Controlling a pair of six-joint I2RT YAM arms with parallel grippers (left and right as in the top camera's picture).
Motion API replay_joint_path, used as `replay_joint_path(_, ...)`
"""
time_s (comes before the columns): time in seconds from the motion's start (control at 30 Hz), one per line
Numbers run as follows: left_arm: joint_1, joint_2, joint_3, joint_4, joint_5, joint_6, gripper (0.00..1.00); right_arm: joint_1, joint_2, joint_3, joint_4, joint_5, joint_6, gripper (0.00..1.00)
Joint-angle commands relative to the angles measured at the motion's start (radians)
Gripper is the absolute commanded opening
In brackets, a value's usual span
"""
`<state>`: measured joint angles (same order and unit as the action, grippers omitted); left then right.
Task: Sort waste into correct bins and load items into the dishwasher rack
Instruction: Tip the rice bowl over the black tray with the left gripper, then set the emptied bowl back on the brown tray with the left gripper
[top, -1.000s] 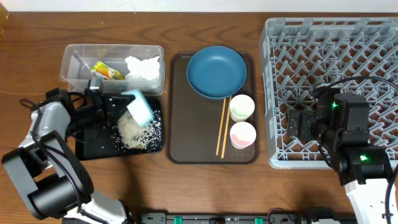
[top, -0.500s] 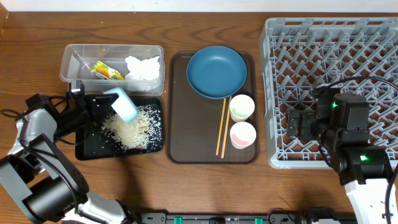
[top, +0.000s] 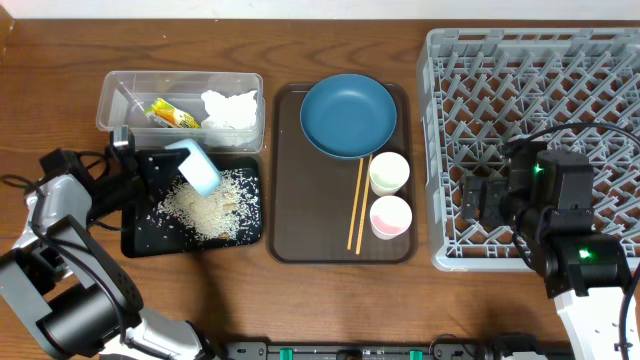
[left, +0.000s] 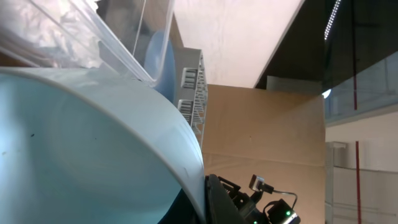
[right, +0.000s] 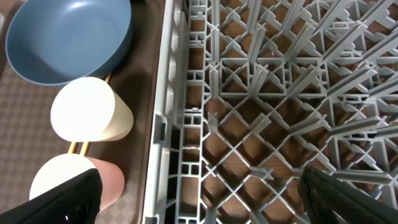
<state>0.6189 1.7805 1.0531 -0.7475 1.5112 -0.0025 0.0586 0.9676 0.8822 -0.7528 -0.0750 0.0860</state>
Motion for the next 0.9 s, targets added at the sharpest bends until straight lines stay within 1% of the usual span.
replay_joint_path(0.0,0.0,0.003,0.001,-0.005,-0.018,-0.061,0.06,-0.013,-0.006,0.021,-0.003,-0.004,-0.013,0.99)
replay_joint_path(0.07,-0.017,0.0,0.001,-0.017,0.063,-0.026,0.06,-0.013,-0.006,0.021,-0.005,-0.004,-0.013,0.99)
replay_joint_path(0.1,-0.032,-0.008,0.002,-0.021,0.062,-0.021,0.06,-0.013,-0.006,0.021,-0.006,-0.004,-0.013,0.99)
replay_joint_path(0.17,-0.062,-0.031,0.004,-0.021,0.035,-0.016,0.06,-0.013,-0.006,0.021,-0.006,-0.004,-0.013,0.99)
replay_joint_path(0.27,-0.135,-0.089,0.005,-0.021,-0.06,-0.018,0.06,-0.013,-0.006,0.021,-0.007,-0.004,-0.013,0.99)
replay_joint_path(0.4,-0.281,-0.185,0.019,-0.016,-0.249,-0.018,0.06,-0.013,-0.006,0.021,-0.006,-0.004,-0.013,0.99)
replay_joint_path(0.57,-0.535,-0.269,0.023,0.016,-0.563,-0.027,0.06,-0.013,-0.006,0.021,-0.006,-0.004,-0.013,0.99)
replay_joint_path(0.73,-0.784,-0.253,0.023,0.062,-0.921,-0.138,0.06,-0.013,-0.006,0.021,-0.007,-0.004,-0.013,0.99)
replay_joint_path(0.87,-0.946,-0.212,0.023,0.119,-1.047,-0.142,0.06,-0.013,-0.006,0.021,-0.006,-0.004,-0.013,0.99)
